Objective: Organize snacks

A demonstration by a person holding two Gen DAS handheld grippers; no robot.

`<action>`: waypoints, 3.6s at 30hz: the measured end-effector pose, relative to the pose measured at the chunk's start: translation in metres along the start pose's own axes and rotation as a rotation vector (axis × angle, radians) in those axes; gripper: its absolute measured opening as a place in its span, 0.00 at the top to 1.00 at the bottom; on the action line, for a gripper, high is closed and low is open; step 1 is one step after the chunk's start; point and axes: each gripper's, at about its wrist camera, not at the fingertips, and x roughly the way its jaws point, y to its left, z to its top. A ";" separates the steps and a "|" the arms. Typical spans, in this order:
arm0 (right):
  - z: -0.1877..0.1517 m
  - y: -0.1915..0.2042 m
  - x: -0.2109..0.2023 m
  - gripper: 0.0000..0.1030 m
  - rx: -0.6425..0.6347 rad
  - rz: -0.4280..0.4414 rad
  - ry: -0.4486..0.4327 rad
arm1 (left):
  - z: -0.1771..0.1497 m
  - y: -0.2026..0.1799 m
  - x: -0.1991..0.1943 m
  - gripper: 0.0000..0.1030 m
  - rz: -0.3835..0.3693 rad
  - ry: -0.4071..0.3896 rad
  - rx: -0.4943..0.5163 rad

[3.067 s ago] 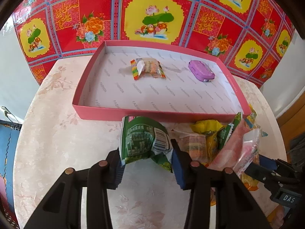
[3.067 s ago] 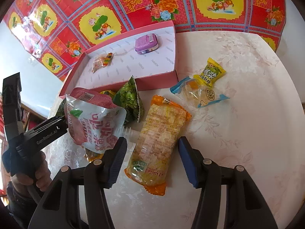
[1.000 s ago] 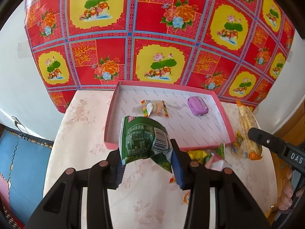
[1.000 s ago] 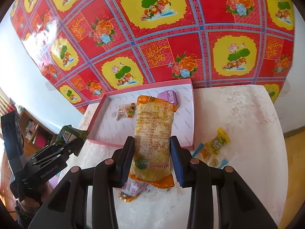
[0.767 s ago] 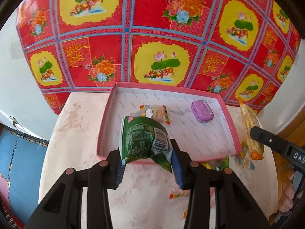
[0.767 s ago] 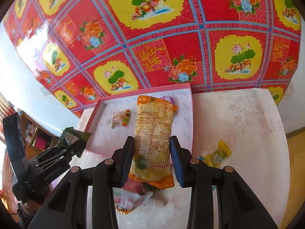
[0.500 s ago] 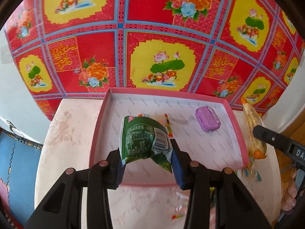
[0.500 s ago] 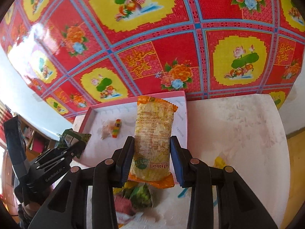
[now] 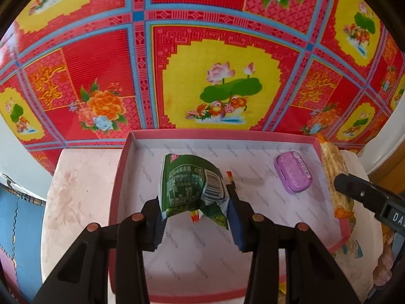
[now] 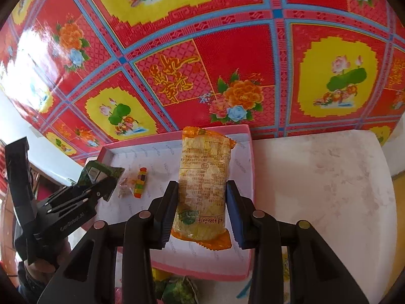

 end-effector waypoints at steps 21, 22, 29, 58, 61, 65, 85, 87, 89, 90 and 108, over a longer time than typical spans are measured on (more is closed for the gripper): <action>0.006 -0.006 0.038 0.62 0.011 0.009 0.038 | 0.014 -0.006 0.044 0.56 0.041 -0.013 0.008; 0.006 -0.006 0.039 0.62 0.010 0.011 0.036 | 0.013 -0.006 0.047 0.56 0.045 -0.013 0.009; 0.006 -0.014 0.041 0.62 0.022 0.004 0.037 | 0.024 -0.005 0.071 0.50 0.070 0.013 0.010; -0.006 -0.002 -0.010 0.46 0.043 0.036 -0.018 | -0.007 -0.021 0.023 0.41 0.051 -0.002 0.010; -0.010 0.001 -0.014 0.46 0.042 0.037 -0.022 | -0.011 -0.023 0.015 0.41 0.048 -0.009 0.003; -0.016 0.003 -0.024 0.46 0.046 0.041 -0.029 | -0.017 -0.023 0.000 0.41 0.045 -0.013 0.000; -0.057 0.001 -0.061 0.46 0.044 0.018 -0.022 | -0.053 -0.027 -0.034 0.41 -0.013 0.000 0.004; -0.061 0.000 -0.065 0.46 0.042 0.012 -0.023 | -0.057 -0.029 -0.037 0.41 -0.020 0.002 0.008; -0.067 -0.002 -0.069 0.46 0.042 0.006 -0.024 | -0.061 -0.031 -0.041 0.41 -0.031 0.003 0.012; -0.070 -0.002 -0.071 0.46 0.041 0.002 -0.024 | -0.063 -0.031 -0.042 0.41 -0.038 0.003 0.013; -0.108 -0.023 -0.082 0.46 0.051 -0.074 0.001 | -0.084 -0.040 -0.065 0.41 -0.126 0.007 0.041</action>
